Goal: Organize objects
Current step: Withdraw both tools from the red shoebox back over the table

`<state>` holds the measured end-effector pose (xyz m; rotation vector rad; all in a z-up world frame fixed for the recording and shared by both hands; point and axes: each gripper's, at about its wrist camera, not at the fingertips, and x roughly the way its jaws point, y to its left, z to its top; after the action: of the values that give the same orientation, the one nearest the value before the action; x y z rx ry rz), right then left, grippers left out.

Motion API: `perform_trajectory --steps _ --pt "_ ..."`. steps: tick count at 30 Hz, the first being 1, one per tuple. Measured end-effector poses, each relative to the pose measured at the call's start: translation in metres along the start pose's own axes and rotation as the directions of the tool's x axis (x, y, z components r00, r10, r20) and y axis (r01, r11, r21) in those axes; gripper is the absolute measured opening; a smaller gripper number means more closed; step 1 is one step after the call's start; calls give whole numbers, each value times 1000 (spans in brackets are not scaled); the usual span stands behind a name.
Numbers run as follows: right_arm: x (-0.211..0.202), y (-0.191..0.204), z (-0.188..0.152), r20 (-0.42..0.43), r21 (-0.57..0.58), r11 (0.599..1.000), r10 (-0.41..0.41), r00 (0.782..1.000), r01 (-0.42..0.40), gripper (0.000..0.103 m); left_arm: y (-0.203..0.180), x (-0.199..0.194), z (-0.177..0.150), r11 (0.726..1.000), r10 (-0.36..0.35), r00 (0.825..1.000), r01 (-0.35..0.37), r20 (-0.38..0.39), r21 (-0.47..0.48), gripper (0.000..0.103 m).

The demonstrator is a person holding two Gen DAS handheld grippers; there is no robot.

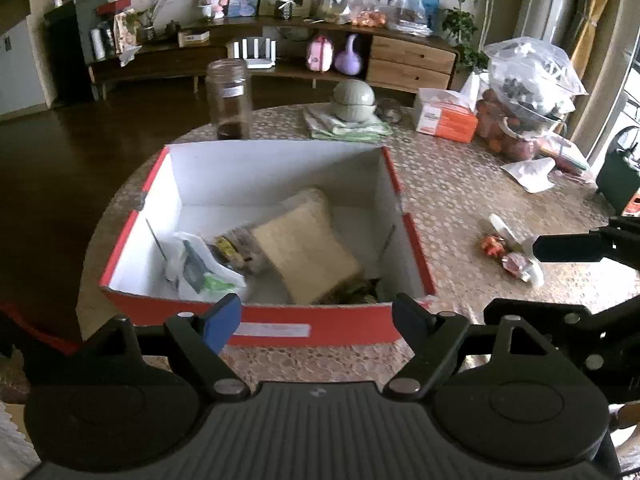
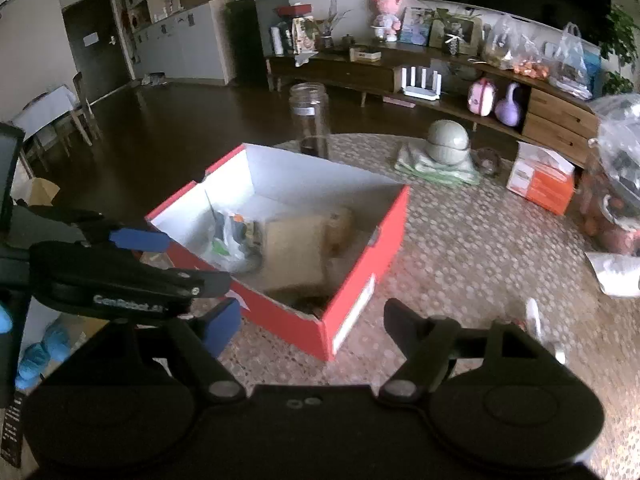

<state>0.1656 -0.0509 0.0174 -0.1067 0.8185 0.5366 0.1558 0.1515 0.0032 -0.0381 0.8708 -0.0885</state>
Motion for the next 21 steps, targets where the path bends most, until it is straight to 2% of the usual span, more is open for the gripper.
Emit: perform_trajectory --steps 5,8,9,14,21 --pt "-10 -27 -22 -7 20 999 -28 1000 28 80 -20 1 -10 999 -43 999 43 -1 18 90" --pt "-15 -50 -36 -12 51 997 -53 999 54 80 -35 5 -13 998 -66 998 66 5 24 102" --pt "-17 -58 -40 -15 65 996 -61 998 62 80 -40 6 -14 997 -70 997 70 11 28 103" --pt "-27 -101 -58 -22 131 985 -111 994 113 80 -73 12 -18 994 -78 996 75 34 76 103" --pt "-39 -156 -78 -43 172 965 -194 980 198 80 -125 35 -22 985 -116 993 114 7 133 103"
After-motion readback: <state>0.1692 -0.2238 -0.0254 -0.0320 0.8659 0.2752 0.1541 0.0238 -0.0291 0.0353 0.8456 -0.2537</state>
